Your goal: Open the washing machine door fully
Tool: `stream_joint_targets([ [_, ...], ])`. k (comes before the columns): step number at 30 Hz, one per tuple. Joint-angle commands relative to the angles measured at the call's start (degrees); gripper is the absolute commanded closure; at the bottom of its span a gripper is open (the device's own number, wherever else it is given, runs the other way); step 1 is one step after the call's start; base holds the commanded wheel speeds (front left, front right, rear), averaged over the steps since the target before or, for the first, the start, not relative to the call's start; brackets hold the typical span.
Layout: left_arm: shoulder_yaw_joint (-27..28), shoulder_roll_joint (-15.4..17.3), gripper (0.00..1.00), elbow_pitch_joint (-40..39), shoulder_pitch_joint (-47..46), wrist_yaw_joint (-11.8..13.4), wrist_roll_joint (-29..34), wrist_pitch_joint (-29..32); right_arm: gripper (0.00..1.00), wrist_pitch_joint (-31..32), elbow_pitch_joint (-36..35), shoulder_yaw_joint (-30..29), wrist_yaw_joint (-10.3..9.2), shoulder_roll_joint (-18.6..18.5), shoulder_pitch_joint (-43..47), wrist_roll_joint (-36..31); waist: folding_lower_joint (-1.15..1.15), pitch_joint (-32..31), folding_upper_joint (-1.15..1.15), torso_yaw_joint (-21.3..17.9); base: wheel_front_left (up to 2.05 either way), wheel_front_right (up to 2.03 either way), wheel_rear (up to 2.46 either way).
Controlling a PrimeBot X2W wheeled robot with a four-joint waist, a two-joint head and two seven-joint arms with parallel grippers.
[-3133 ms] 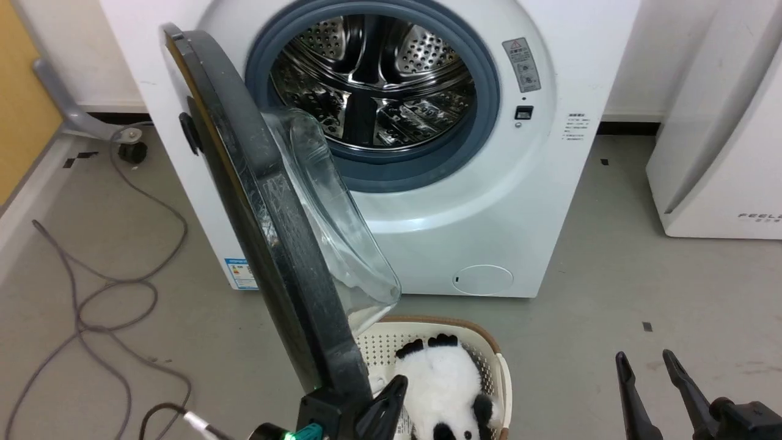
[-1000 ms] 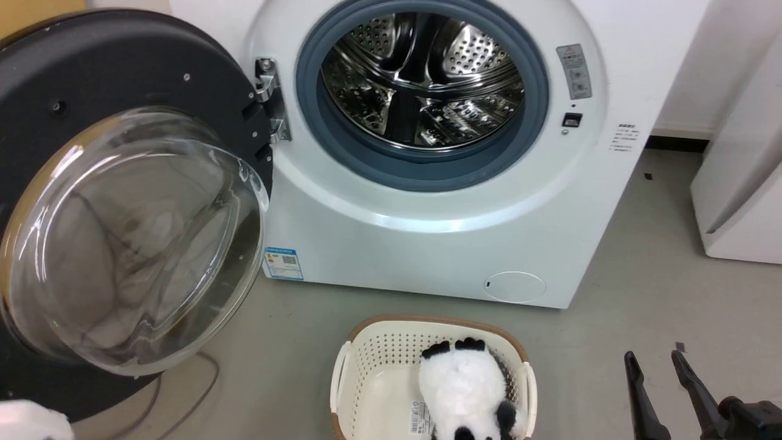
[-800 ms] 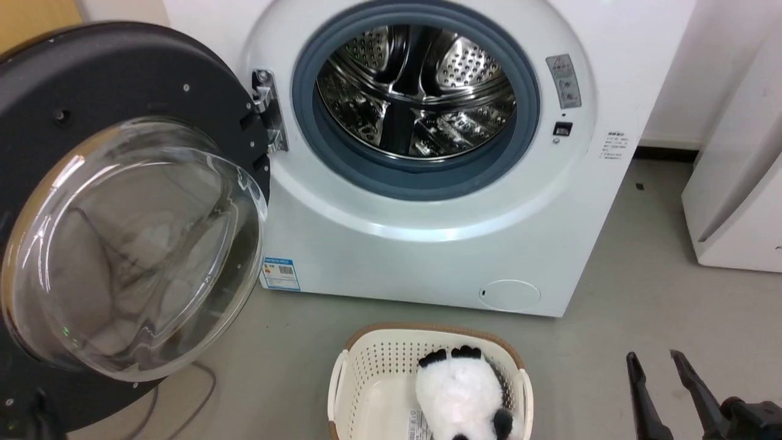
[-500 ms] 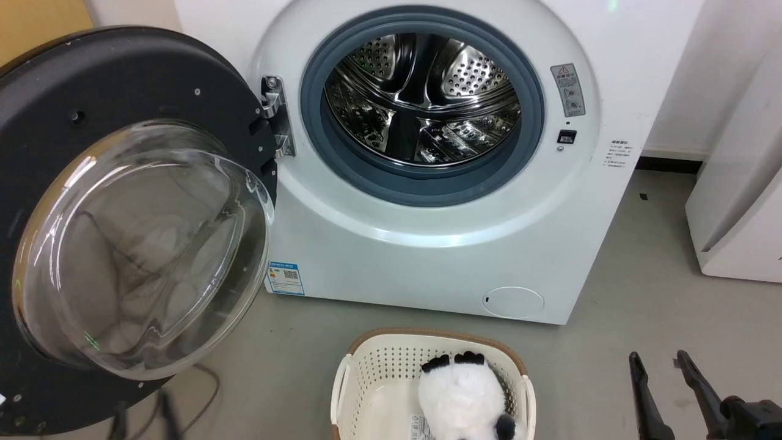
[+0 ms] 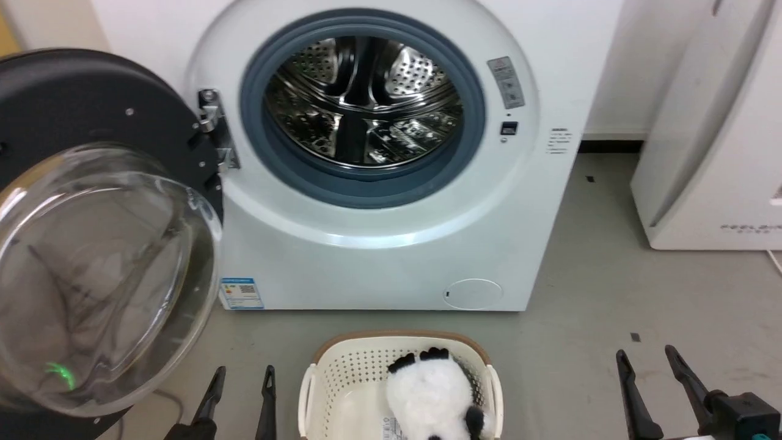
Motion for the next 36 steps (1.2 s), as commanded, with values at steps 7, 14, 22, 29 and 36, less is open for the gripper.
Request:
stream_joint_targets([
  [7,-0.08,1.98,0.0,0.59,-1.1,-0.66,0.13,1.77,0.0,-0.06,0.25,2.04,0.05,0.17,-1.39,0.16,0.0,0.72,0.0,-2.95,0.0,0.0,0.0],
  [14,0.2,2.59,0.0,0.06,-1.28,-0.66,-0.56,2.18,0.0,-0.71,1.31,2.62,0.05,0.17,-2.4,0.74,0.0,1.26,0.0,-2.78,0.0,0.0,0.0],
  [22,0.16,2.1,1.0,0.21,-0.89,-0.55,-0.23,2.57,1.0,-0.23,1.55,2.7,0.0,-0.01,-1.91,0.5,0.0,1.36,0.0,-2.67,0.0,0.0,0.0],
  [29,0.52,1.8,1.0,0.08,-1.43,-0.79,0.31,3.17,1.0,-0.03,1.7,2.79,0.0,0.01,-2.4,0.21,0.0,1.44,0.0,-2.59,0.0,0.0,0.0],
  [36,0.88,1.51,1.0,-0.05,-1.97,-1.03,0.86,3.78,1.0,0.17,1.85,2.87,0.01,0.02,-2.88,-0.08,0.0,1.52,0.0,-2.5,0.0,0.0,0.0],
])
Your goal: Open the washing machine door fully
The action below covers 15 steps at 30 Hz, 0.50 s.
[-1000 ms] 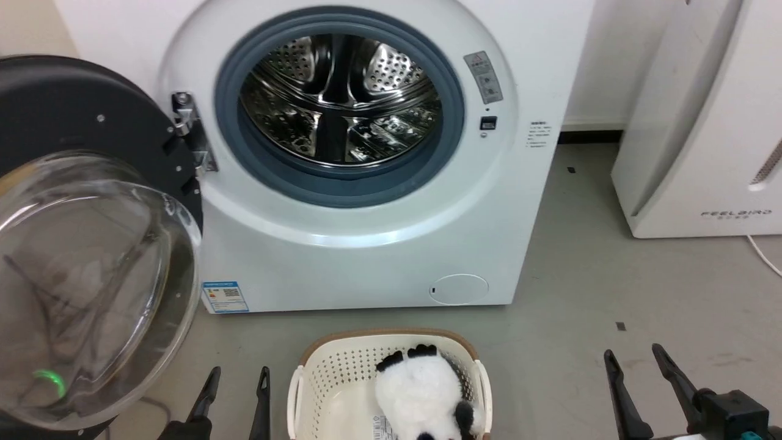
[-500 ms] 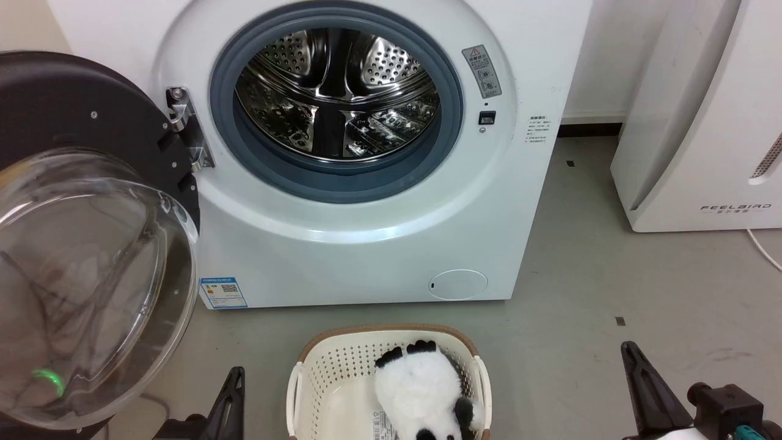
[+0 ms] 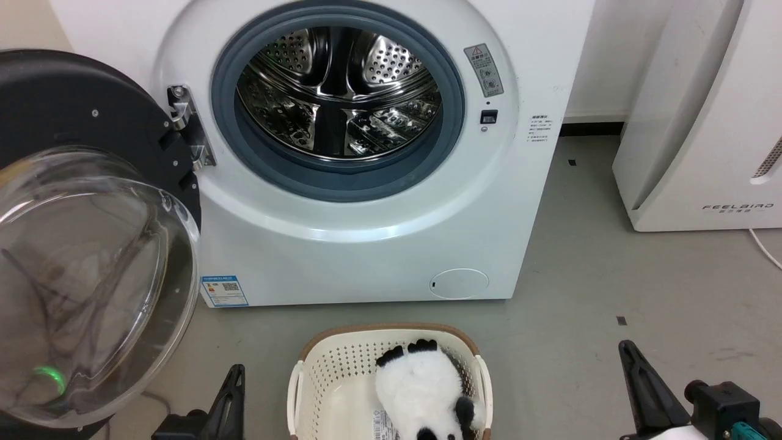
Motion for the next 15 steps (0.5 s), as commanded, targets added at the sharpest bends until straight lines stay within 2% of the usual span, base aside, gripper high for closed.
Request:
stream_joint_targets([
  [1,0.36,-0.32,1.0,-0.27,-1.15,-0.2,0.83,0.42,1.0,0.1,0.18,0.11,0.01,0.03,-1.12,-0.59,0.0,0.02,0.0,0.03,0.0,0.0,0.0],
  [15,1.08,-0.91,1.0,-0.53,-2.22,-0.69,1.92,1.63,1.0,0.51,0.48,0.27,0.01,0.05,-2.08,-1.17,0.0,0.18,0.0,0.2,0.0,0.0,0.0],
])
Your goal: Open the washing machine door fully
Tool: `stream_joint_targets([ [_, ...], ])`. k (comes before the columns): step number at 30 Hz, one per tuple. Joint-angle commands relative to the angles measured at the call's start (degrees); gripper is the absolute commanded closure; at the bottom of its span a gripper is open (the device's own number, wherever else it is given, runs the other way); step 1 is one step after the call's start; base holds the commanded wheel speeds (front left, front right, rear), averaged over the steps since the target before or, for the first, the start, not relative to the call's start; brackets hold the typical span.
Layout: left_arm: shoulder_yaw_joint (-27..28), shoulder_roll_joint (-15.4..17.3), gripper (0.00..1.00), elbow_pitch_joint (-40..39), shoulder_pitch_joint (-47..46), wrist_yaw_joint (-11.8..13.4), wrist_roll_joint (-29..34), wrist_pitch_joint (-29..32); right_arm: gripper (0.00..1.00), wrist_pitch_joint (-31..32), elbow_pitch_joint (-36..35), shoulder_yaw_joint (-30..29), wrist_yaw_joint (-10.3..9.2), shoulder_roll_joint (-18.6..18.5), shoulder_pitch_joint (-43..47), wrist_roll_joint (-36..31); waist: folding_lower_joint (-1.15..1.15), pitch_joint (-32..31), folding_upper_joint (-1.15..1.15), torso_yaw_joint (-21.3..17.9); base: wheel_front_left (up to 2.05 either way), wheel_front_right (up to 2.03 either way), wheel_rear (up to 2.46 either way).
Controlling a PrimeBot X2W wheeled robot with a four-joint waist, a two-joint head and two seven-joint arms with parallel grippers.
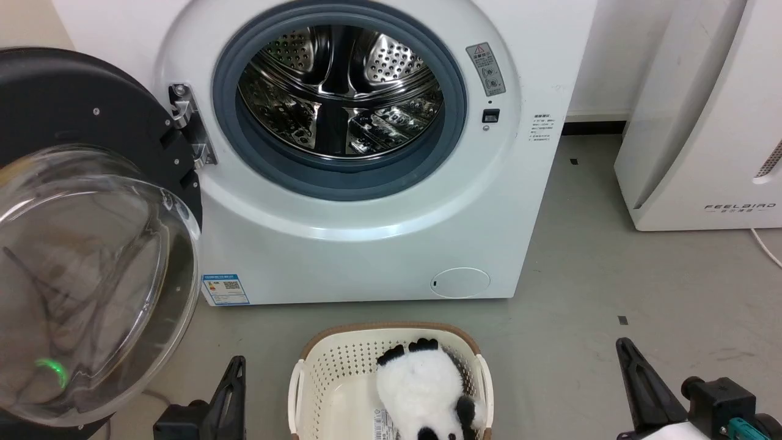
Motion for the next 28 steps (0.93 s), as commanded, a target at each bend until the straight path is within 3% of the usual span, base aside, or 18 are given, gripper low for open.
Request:
stream_joint_targets([
  [1,0.26,-0.11,1.0,-0.28,-1.03,-0.2,0.44,0.15,1.0,0.0,0.21,0.15,0.01,0.05,-1.29,-0.59,0.0,0.01,0.0,0.02,0.0,0.0,0.0],
  [28,1.64,-1.24,1.0,-0.79,-3.12,-1.14,2.55,2.48,1.0,0.79,0.79,0.46,0.02,0.09,-3.14,-1.71,0.0,0.32,0.0,0.35,0.0,0.0,0.0],
])
